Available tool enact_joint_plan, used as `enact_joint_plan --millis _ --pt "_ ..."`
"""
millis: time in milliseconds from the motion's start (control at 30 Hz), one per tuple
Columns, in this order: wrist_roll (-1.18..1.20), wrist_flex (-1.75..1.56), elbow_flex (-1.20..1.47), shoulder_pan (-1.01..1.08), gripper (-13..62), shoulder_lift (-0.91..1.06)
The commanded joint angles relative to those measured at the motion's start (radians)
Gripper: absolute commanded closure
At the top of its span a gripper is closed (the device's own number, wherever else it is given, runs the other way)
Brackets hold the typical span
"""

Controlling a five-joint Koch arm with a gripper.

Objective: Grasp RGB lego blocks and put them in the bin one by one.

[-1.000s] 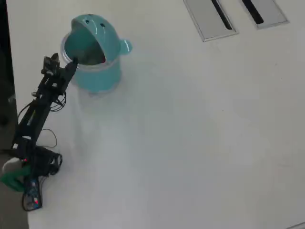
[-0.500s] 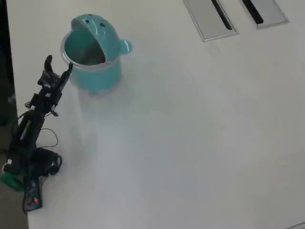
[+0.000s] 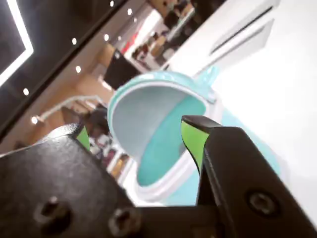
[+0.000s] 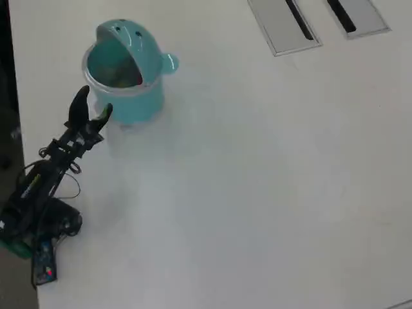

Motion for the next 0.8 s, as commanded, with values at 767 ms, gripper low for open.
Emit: enact_joint_plan --millis 767 --pt "0.489 -0.627 0.370 0.591 16.5 0.077"
